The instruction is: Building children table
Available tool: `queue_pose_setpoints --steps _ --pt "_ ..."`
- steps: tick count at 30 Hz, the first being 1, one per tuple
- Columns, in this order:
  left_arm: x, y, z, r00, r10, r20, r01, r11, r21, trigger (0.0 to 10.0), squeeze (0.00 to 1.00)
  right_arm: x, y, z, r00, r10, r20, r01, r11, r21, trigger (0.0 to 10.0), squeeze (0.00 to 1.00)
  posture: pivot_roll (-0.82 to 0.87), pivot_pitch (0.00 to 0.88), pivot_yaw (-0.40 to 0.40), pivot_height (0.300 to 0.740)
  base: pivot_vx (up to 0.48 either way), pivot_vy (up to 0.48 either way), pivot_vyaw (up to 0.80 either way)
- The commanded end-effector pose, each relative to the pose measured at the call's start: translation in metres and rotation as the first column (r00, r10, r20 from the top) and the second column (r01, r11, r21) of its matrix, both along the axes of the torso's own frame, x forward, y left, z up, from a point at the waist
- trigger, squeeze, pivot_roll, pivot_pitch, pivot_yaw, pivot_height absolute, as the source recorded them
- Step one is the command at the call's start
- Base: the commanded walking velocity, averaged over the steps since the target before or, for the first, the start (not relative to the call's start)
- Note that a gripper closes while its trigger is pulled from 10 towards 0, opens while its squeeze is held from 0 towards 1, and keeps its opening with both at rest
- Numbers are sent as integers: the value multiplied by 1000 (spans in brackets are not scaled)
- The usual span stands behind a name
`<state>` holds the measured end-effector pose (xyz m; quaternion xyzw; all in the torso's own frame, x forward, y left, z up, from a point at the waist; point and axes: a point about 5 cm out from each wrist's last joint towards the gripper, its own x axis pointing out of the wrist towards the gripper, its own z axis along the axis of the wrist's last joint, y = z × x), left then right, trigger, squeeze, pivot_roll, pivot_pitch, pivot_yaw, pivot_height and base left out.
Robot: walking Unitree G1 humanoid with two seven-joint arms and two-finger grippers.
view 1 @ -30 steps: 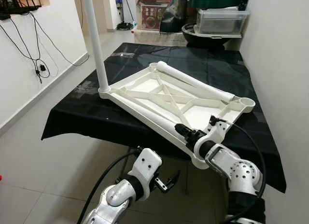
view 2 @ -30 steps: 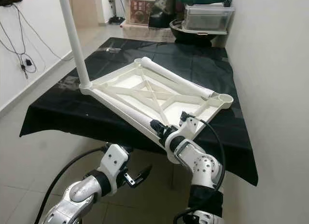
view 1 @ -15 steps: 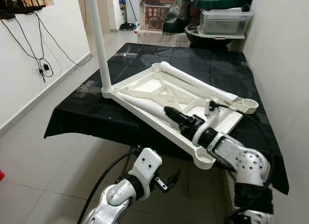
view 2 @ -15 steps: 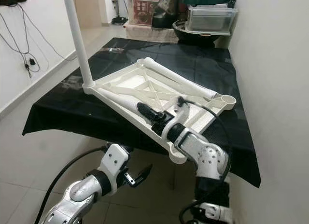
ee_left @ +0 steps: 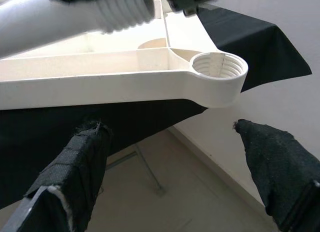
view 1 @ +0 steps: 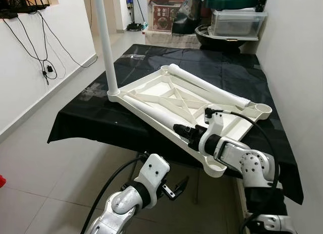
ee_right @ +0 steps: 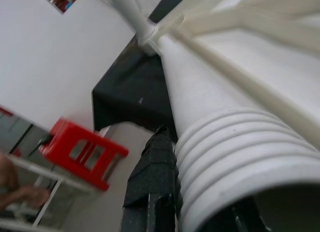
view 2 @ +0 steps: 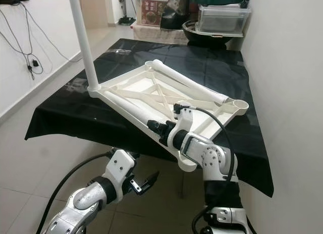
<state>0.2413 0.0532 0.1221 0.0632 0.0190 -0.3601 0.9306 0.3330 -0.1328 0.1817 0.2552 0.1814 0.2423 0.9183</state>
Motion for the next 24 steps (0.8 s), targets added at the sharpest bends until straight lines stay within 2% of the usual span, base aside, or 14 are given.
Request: queue_pose_setpoints --steps 1,3,5,6,8,9,11,14,17,19,20,21,22,24 --pt "1 0 -2 1000 5 0 -5 1000 10 10000 0 3 -4 8 999 -27 38 27 1000 16 0 0 134 0 -59 740 0 0 0" --pt "1 0 -2 1000 6 0 -6 1000 10 10000 0 4 -8 11 998 -41 57 40 999 21 0 0 134 0 -59 740 0 0 0" --pt "1 1 -3 1000 9 0 -9 1000 11 10000 0 4 -23 15 993 -78 89 74 996 46 0 0 132 0 -55 740 0 0 0" --pt "1 1 -3 1000 9 0 -9 1000 11 10000 0 4 -23 15 993 -78 89 74 996 46 0 0 132 0 -55 740 0 0 0" --pt "1 1 -4 1000 11 -1 -11 1000 11 10000 0 1 -35 20 986 -90 139 78 993 84 0 0 132 0 -55 740 0 0 0" --pt "1 1 -4 1000 11 -1 -11 1000 11 10000 0 1 -35 20 986 -90 139 78 993 84 0 0 132 0 -55 740 0 0 0" --pt "2 2 -4 1000 21 -8 -21 1000 6 10000 0 -6 -51 28 970 -94 226 67 990 124 0 0 133 0 -57 740 0 0 0" --pt "3 3 -4 1000 28 -12 -28 1000 2 10000 0 -9 -59 29 961 -108 255 75 988 136 0 0 133 0 -57 740 0 0 0" --pt "9 8 -1 997 70 -26 -71 997 -23 10000 0 -21 -84 30 927 -154 342 98 980 174 0 0 134 0 -48 740 0 0 0" --pt "15 13 5 994 108 -36 -110 992 -59 10000 0 -33 -89 30 908 -143 394 70 979 194 0 0 133 0 -47 740 0 0 0" --pt "19 16 10 991 128 -42 -132 987 -92 10000 55 -37 -91 30 899 -148 411 66 976 209 0 0 134 0 -44 740 0 0 0" --pt "27 20 20 988 153 -36 -157 976 -151 10000 1000 -43 -93 31 885 -174 431 78 970 231 0 0 134 0 -44 740 0 0 0" --pt "27 20 20 988 153 -36 -157 976 -151 10000 1000 -43 -93 31 885 -174 431 78 970 231 0 0 134 0 -44 740 0 0 0" --pt "36 25 31 984 175 -26 -177 960 -215 10000 1000 -48 -95 32 869 -204 450 93 962 255 0 0 134 0 -44 740 0 0 0"
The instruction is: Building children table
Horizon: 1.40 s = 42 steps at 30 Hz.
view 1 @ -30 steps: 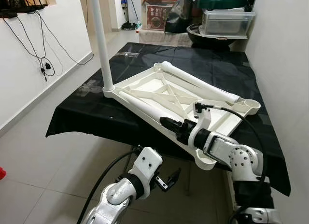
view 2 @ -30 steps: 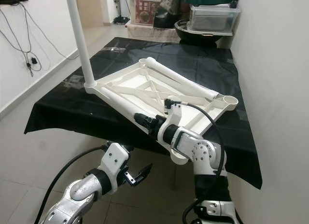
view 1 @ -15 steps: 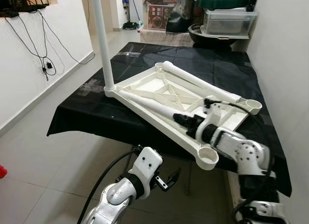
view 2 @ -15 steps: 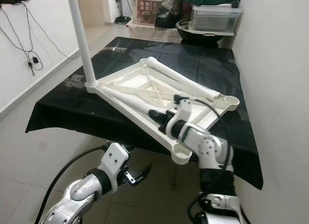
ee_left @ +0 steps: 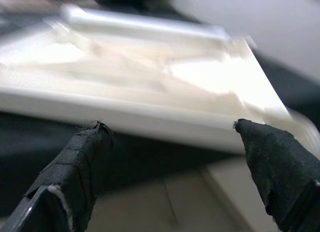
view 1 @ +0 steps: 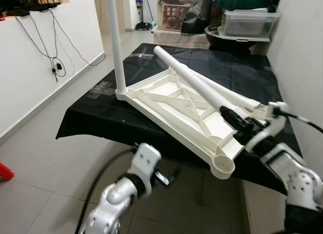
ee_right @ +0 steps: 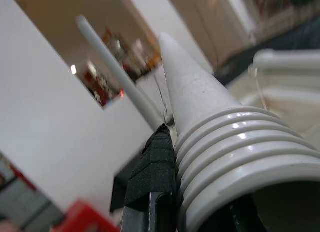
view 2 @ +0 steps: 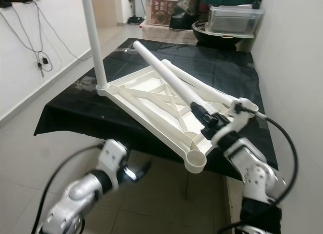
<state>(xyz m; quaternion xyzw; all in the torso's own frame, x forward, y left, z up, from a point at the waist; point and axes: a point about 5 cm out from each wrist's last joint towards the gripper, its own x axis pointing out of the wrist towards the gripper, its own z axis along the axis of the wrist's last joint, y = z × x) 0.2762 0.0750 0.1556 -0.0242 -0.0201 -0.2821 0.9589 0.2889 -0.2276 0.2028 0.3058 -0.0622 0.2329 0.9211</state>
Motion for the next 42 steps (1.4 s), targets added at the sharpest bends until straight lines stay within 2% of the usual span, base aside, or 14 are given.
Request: queue_pose_setpoints --steps 1,3,8,9,10,12,13,14,16,20,22,32,36,42 --pt "11 8 6 999 48 -22 -49 996 -72 10000 1000 -8 -4 12 995 -25 97 23 999 29 0 0 124 0 -41 740 0 0 0" --pt "30 16 20 993 105 -45 -112 977 -181 10000 1000 -16 -9 16 988 -59 145 52 997 49 0 0 119 0 -36 740 0 0 0" --pt "36 17 28 993 105 -54 -115 965 -237 10000 1000 -21 -9 17 984 -55 169 48 998 46 0 0 106 0 -27 740 0 0 0" --pt "41 17 38 996 64 -68 -83 941 -329 10000 0 -29 -7 16 980 -18 198 16 1000 15 0 0 106 0 -27 740 0 0 0" --pt "43 16 46 997 25 -74 -53 913 -405 10000 0 -36 -2 13 978 35 207 -31 999 -21 0 0 94 0 -17 740 0 0 0" --pt "43 16 46 997 25 -74 -53 913 -405 10000 0 -36 -2 13 978 35 207 -31 999 -21 0 0 94 0 -17 740 0 0 0" --pt "44 16 52 997 -22 -71 -13 883 -469 10000 0 -44 3 8 973 97 208 -86 994 -65 0 0 94 0 -17 740 0 0 0" --pt "44 16 52 997 -22 -71 -13 883 -469 10000 0 -44 3 8 973 97 208 -86 994 -65 0 0 94 0 -17 740 0 0 0" --pt "41 16 58 995 -82 -62 36 844 -535 10000 0 -51 8 0 969 160 188 -137 982 -129 0 0 95 0 -18 740 0 0 0" --pt "37 16 62 989 -142 -39 94 817 -568 10000 0 -58 16 -6 954 244 174 -205 955 -214 0 0 98 0 -23 740 0 0 0" --pt "36 18 64 985 -167 -32 118 807 -579 10000 0 -64 23 -13 934 328 139 -279 917 -286 0 0 100 0 -26 740 0 0 0" --pt "42 24 61 986 -149 -69 77 791 -606 10000 0 -77 31 -19 886 454 93 -408 860 -306 0 0 100 0 -29 740 0 0 0" --pt "42 26 60 986 -144 -85 61 783 -618 10000 0 -78 31 -19 887 451 101 -405 863 -302 0 0 99 0 -29 740 0 0 0" --pt "43 30 60 979 -177 -102 58 718 -694 10000 0 -84 35 -20 844 525 106 -484 832 -270 0 0 100 0 -29 740 0 0 0"
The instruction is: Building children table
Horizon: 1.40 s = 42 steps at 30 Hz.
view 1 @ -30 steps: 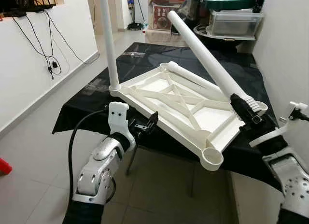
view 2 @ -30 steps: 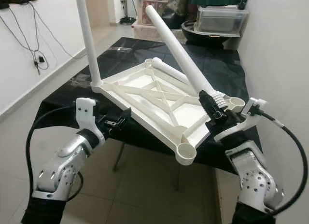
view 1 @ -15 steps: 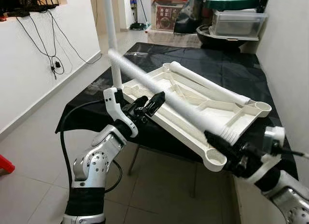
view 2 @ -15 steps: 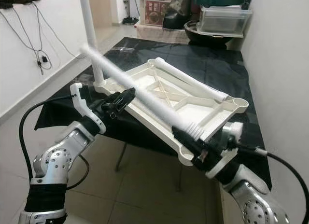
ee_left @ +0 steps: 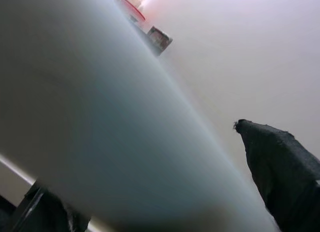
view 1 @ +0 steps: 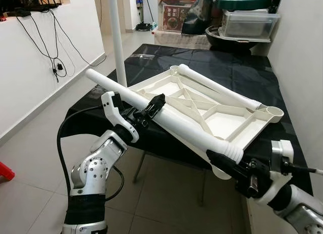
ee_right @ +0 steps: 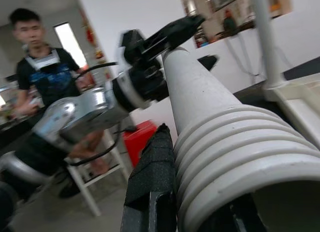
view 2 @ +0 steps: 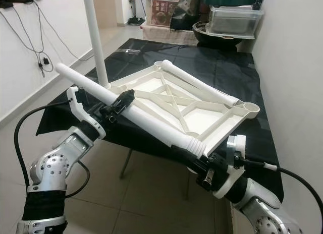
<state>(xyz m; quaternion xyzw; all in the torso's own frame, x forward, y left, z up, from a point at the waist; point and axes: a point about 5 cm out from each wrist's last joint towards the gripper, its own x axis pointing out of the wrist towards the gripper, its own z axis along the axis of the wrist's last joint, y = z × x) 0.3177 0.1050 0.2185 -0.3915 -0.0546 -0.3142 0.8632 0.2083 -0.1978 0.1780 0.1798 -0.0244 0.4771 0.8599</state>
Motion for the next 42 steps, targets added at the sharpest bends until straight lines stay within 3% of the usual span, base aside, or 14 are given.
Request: queue_pose_setpoints --steps 1,5,14,15,16,17,29,42 --pt "1 -1 -1 999 -37 -29 35 998 -58 10000 0 -5 8 3 998 69 14 -69 998 14 0 0 99 0 -27 740 0 0 0" --pt "-6 0 0 991 -135 -12 132 981 -142 10000 0 -6 14 1 994 108 -11 -108 993 38 0 0 101 0 -29 740 0 0 0" --pt "-15 -2 0 976 -215 27 217 969 -121 10000 0 -6 16 0 992 127 -20 -126 991 46 0 0 101 0 -29 740 0 0 0" --pt "-17 -3 -1 971 -235 35 237 965 -113 9529 0 -6 16 0 991 129 -21 -128 991 45 0 0 101 0 -29 740 0 0 0" --pt "-18 -4 -2 968 -246 38 249 962 -112 6980 0 -6 16 0 991 133 -23 -132 990 46 0 0 101 0 -29 740 0 0 0" --pt "-20 -5 -2 966 -257 43 260 959 -110 0 0 -7 15 0 990 138 -23 -137 989 50 0 0 100 0 -29 740 0 0 0" --pt "-16 9 3 967 -249 53 254 933 -254 0 0 -9 16 2 986 168 -23 -163 976 145 0 0 102 0 -34 740 0 0 0" --pt "-10 16 6 973 -225 58 232 930 -285 0 0 -9 21 -5 984 169 -47 -161 976 145 0 0 99 0 -32 740 0 0 0"
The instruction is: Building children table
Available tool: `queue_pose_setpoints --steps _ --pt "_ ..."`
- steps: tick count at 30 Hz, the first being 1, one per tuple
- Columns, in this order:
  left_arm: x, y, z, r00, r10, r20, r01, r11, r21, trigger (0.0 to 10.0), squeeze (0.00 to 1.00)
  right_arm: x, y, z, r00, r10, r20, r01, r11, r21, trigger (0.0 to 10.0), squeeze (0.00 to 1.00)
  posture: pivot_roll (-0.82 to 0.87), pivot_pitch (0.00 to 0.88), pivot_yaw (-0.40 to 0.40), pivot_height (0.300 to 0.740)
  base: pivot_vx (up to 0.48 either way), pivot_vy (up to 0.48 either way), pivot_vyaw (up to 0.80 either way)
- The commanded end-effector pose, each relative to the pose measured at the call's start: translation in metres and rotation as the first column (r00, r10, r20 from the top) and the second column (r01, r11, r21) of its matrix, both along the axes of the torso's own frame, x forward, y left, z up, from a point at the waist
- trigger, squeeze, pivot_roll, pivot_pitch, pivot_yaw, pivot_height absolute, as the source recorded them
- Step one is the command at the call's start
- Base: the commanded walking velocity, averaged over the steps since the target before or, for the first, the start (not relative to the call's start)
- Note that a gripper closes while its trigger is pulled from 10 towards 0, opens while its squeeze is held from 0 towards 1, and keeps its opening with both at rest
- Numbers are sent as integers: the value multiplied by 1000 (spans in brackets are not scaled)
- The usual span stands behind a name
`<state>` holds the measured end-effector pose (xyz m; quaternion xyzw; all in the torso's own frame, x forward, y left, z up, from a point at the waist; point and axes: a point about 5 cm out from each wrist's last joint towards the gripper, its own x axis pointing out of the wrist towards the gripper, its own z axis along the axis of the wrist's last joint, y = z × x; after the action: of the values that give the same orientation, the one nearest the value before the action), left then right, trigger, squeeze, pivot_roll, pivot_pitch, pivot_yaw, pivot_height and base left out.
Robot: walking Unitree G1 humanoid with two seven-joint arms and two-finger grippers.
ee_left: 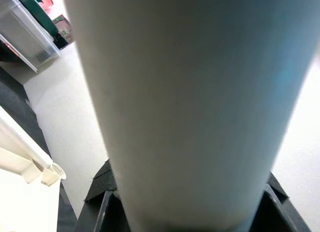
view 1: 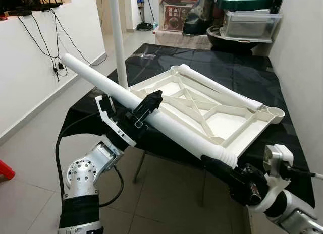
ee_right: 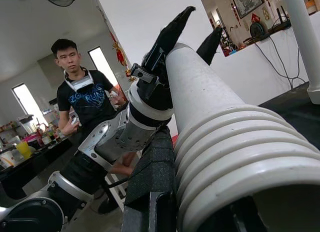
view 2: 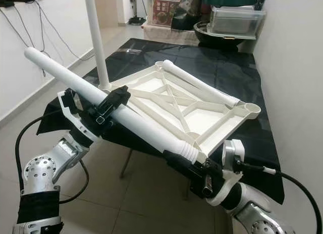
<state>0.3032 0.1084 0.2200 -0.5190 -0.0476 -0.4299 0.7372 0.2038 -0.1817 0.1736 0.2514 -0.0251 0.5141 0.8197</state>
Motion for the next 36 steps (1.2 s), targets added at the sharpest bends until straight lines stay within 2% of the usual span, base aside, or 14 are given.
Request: queue_pose_setpoints --steps 1,7,8,9,10,15,16,28,29,36 --pt "6 12 5 998 58 -3 -58 998 8 10000 0 -5 4 0 998 63 -6 -63 998 12 0 0 99 0 -32 740 0 0 0" --pt "9 13 9 999 20 -38 -21 999 -25 10000 0 -6 1 1 997 75 -8 -75 997 21 0 0 100 0 -36 740 0 0 0" --pt "9 15 10 999 16 -40 -18 999 -30 10000 86 -6 1 1 997 77 -11 -76 997 20 0 0 100 0 -36 740 0 0 0" --pt "9 15 10 999 16 -40 -18 999 -30 10000 86 -6 1 1 997 77 -11 -76 997 20 0 0 100 0 -36 740 0 0 0" --pt "10 16 10 999 14 -47 -16 999 -42 10000 1000 -6 1 1 997 80 -12 -80 997 18 0 0 102 0 -36 740 0 0 0" --pt "10 22 12 999 14 -35 -16 998 -61 10000 1000 -8 1 -1 996 92 -17 -91 996 7 0 0 103 0 -39 740 0 0 0" --pt "10 25 14 999 20 -25 -22 997 -68 10000 0 -9 1 -1 995 98 -19 -98 995 -2 0 0 102 0 -41 740 0 0 0" --pt "8 35 25 1000 -2 30 6 990 -140 10000 0 -11 2 -8 991 120 -53 -122 992 -42 0 0 103 0 -43 740 0 0 0" --pt "7 36 27 999 -11 36 17 986 -166 0 0 -11 3 -9 991 123 -58 -125 991 -45 0 0 103 0 -43 740 0 0 0" --pt "4 38 27 999 -26 44 34 978 -207 0 0 -12 4 -10 990 127 -64 -130 990 -50 0 0 102 0 -42 740 0 0 0"
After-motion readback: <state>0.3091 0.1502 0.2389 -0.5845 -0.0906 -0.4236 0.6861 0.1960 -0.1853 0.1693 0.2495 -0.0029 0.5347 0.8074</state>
